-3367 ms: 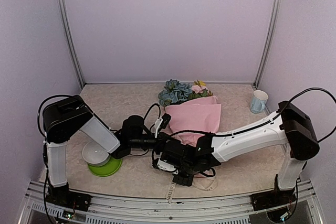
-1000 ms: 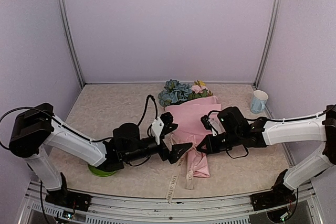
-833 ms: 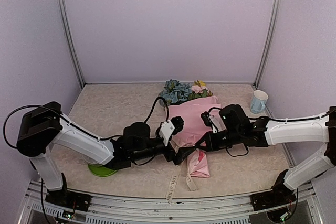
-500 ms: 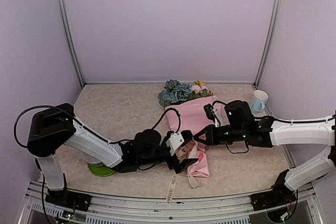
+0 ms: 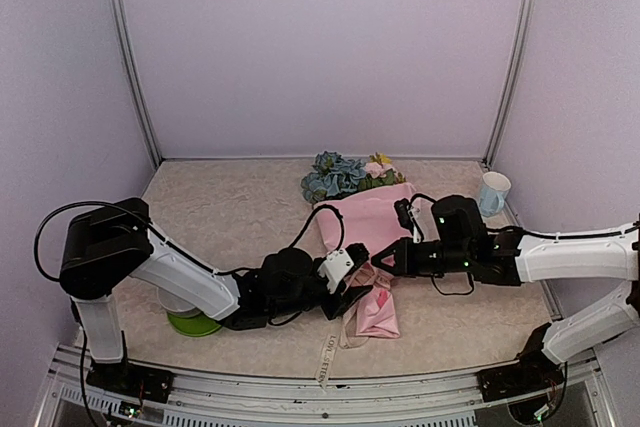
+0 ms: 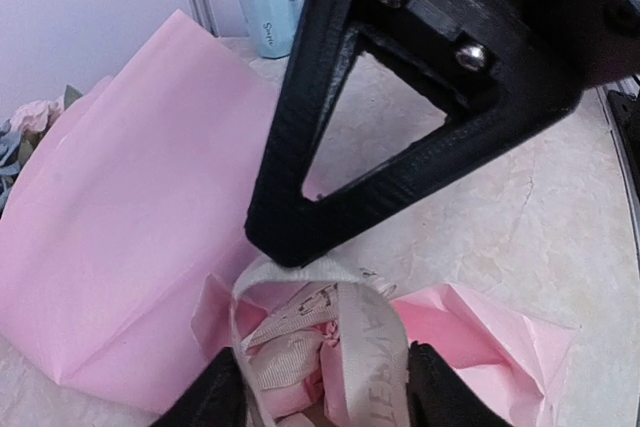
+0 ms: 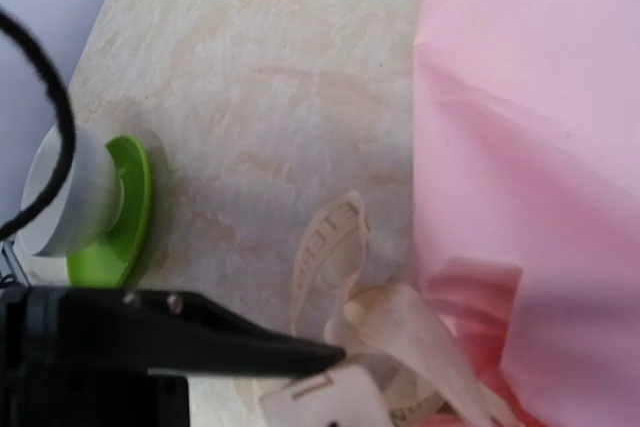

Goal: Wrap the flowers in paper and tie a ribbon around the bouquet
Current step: Cross the half-tied ribbon over the folded bouquet.

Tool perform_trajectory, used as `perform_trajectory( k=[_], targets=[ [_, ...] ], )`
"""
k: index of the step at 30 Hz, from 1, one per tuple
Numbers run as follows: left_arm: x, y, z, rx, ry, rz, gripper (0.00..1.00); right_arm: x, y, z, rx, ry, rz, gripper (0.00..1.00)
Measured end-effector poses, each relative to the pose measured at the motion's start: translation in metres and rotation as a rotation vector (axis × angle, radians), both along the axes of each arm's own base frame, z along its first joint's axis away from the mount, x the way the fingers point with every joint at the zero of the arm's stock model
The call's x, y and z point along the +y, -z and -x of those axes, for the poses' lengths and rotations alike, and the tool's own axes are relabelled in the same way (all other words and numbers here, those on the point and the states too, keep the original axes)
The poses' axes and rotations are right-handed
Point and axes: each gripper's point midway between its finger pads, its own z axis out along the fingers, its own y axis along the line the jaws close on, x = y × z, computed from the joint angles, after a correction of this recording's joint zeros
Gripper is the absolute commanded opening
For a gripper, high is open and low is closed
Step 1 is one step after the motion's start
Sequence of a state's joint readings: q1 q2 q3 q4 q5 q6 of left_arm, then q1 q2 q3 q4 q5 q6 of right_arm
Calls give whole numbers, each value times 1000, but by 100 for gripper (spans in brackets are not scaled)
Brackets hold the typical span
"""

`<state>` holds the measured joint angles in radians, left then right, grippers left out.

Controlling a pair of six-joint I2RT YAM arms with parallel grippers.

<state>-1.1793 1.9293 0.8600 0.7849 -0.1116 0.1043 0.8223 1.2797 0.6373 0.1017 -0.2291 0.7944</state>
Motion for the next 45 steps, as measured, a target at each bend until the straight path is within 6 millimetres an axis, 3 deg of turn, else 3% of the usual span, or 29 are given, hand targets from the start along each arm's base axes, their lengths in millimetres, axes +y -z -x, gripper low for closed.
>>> perform_trajectory(
  k=[2, 5, 9, 12, 18, 24, 29, 33, 39, 41, 45],
  targets=[
    [1, 0, -1, -4, -10, -1, 48, 0, 0, -1, 2, 7, -5, 0],
    [1, 0, -2, -4, -15, -2, 37, 0, -1, -1, 0, 10, -10, 0],
    [1, 0, -2, -2, -16, -2, 36, 0, -1, -2, -1, 13, -16, 0],
    [1, 0, -2, -2, -16, -2, 51, 0, 0, -1, 5, 17, -20, 0],
    [-4, -7, -3, -6, -8, 12, 53, -1, 3, 0, 17, 27, -34, 0],
    [-22, -18, -7, -18, 2, 38, 24, 0, 1, -1, 18, 34, -52, 0],
    [-21, -10, -6, -8, 10, 9, 35, -2, 4, 0, 27, 38, -50, 0],
    [-21, -6, -3, 3, 17, -1, 36, -2, 2, 0, 23, 44, -58, 0],
    [-17, 0, -2, 15, 14, -11, 27, -3, -2, 0, 15, 49, -71, 0],
    [-16, 3, -1, 20, 13, -17, 2, -4, -2, 0, 17, 50, -70, 0],
    [-13, 7, 0, 41, 14, -18, 0, -4, -1, 0, 17, 50, -69, 0]
  ],
)
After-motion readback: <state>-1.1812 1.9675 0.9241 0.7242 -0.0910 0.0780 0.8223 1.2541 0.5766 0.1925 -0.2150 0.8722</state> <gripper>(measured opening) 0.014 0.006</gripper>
